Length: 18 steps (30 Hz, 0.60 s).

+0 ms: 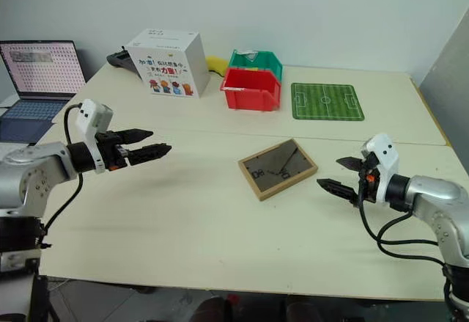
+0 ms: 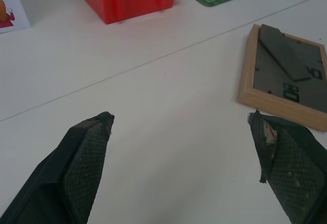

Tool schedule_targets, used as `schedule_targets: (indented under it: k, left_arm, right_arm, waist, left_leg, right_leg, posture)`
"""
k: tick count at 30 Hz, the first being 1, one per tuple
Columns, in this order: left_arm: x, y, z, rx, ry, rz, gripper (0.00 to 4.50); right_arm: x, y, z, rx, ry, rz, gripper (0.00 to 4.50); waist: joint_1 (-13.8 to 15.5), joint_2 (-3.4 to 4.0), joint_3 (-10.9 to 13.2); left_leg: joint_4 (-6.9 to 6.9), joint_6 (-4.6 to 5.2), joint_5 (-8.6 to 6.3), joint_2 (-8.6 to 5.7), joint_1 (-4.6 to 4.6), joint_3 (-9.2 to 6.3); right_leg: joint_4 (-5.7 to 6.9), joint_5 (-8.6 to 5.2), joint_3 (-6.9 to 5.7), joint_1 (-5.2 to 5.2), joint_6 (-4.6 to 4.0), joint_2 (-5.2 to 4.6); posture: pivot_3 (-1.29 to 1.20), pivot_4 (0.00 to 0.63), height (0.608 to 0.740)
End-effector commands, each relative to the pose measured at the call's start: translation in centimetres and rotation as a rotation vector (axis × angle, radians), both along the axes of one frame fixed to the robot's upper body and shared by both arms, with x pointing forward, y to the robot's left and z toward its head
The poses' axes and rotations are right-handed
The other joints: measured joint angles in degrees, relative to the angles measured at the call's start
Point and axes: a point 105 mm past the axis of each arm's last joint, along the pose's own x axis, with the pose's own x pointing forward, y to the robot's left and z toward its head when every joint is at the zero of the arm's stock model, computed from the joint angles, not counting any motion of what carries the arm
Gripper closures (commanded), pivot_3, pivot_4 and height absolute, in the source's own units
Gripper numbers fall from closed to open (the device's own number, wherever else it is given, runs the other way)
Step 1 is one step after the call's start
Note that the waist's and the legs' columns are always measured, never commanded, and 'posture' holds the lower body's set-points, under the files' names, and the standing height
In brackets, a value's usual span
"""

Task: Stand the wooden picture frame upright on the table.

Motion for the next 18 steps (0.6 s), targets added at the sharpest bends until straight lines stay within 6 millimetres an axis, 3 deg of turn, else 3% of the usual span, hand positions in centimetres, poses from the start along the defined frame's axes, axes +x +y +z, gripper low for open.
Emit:
schedule_targets:
  k: [1, 10, 14, 18]
  left_arm:
    - [0.2, 0.0, 0.7, 0.041, -0.027, -0.033, 0.0]
    - [1.4, -1.9, 0.2, 0.0, -0.05, -0.086, 0.0]
    - [3.0, -3.1, -0.7, -0.011, -0.075, -0.072, 0.72]
    - [5.1, -4.9, -2.0, 0.005, -0.094, -0.056, 1.62]
  right_arm:
    - [-0.1, -0.1, 0.5, 0.004, -0.032, -0.01, 0.01]
    - [-0.7, -1.1, -0.6, -0.001, -0.026, -0.129, 0.01]
    - [-1.2, -0.3, -1.6, 0.008, -0.025, -0.186, 0.81]
    - [-0.3, 0.0, -2.6, 0.003, -0.047, -0.326, 1.8]
  waist:
    - [0.03, 0.0, 0.0]
    - [0.19, 0.0, 0.0]
    - [0.2, 0.0, -0.01]
    - [0.21, -0.02, -0.02]
  left_leg:
    - [0.0, 0.0, 0.0, 0.0, -0.01, -0.01]
    - [0.07, 0.0, 0.0, 0.0, -0.11, -0.04]
    - [0.08, 0.0, 0.0, 0.01, -0.1, -0.09]
    - [0.08, 0.0, 0.01, -0.01, -0.11, -0.06]
  right_leg:
    - [-0.01, 0.0, 0.01, 0.0, 0.0, 0.0]
    - [0.02, 0.0, 0.05, -0.03, 0.0, -0.02]
    - [0.05, 0.0, 0.05, -0.02, 0.0, 0.0]
    - [0.05, 0.0, 0.08, -0.02, 0.0, -0.01]
  posture:
    - [0.0, 0.15, 0.74]
    - [0.0, 0.15, 0.74]
    - [0.0, 0.15, 0.74]
    - [0.0, 0.15, 0.74]
